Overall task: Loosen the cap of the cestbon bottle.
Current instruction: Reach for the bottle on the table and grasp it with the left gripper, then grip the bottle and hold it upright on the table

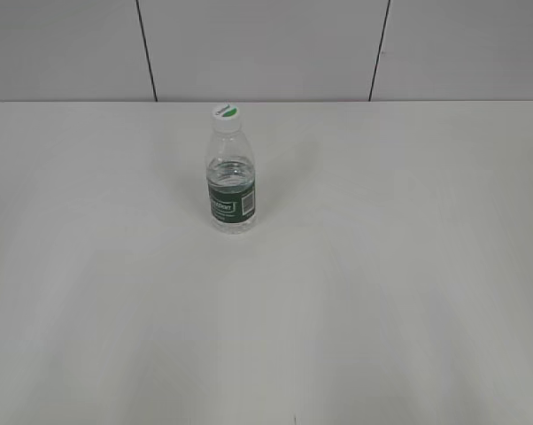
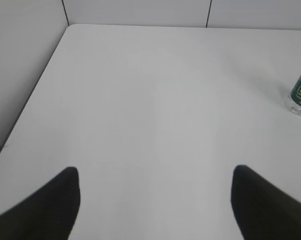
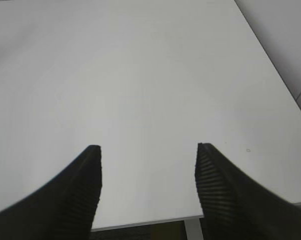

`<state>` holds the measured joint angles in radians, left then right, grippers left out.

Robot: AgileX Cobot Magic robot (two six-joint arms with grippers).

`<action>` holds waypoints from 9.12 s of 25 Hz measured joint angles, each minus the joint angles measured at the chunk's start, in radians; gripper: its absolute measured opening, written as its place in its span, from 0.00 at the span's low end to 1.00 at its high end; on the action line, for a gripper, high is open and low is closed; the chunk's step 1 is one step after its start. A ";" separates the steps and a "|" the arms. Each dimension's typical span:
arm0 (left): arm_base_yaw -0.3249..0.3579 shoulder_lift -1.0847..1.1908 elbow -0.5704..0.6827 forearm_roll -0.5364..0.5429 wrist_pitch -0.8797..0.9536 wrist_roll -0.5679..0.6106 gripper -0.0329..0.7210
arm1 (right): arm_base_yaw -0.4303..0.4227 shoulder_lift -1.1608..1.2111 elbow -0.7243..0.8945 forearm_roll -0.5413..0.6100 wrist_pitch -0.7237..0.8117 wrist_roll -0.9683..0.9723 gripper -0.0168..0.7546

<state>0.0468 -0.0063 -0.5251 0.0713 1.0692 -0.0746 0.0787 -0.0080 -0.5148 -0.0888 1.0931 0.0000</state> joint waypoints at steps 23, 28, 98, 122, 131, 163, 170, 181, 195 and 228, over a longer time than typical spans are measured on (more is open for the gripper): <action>0.000 0.000 0.000 0.000 0.000 0.000 0.79 | 0.000 0.000 0.000 0.000 0.000 0.000 0.61; -0.021 0.000 0.000 -0.005 0.000 0.000 0.79 | 0.000 0.000 0.000 0.000 0.000 0.000 0.61; 0.065 2.006 -0.308 1.224 -2.148 -0.534 0.61 | 0.000 0.000 0.000 -0.008 0.000 0.005 0.61; 0.031 2.221 -0.639 1.500 -2.276 -0.600 0.61 | 0.000 0.000 0.000 -0.011 0.000 0.006 0.61; 0.031 2.222 -0.639 1.487 -2.276 -0.604 0.61 | 0.000 0.000 0.000 -0.011 0.000 0.006 0.61; -0.147 2.241 -0.639 1.328 -2.206 -0.623 0.77 | 0.000 0.000 0.000 -0.012 0.000 0.006 0.61; -0.162 2.326 -0.653 1.307 -2.253 -0.623 0.77 | 0.000 0.000 0.000 -0.016 0.000 0.006 0.61; -0.230 2.416 -0.757 1.284 -2.258 -0.623 0.76 | 0.000 0.000 0.000 -0.018 0.000 0.006 0.61; -0.248 2.420 -0.769 1.290 -2.258 -0.623 0.70 | 0.000 0.000 0.000 -0.019 0.000 0.006 0.61; -0.332 2.420 -0.798 1.368 -2.253 -0.623 0.59 | 0.000 1.021 -0.616 0.393 0.105 0.013 0.61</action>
<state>-0.2855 2.4140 -1.3228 1.4391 -1.1842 -0.6973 0.0784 1.0134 -1.1312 0.3043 1.1982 0.0129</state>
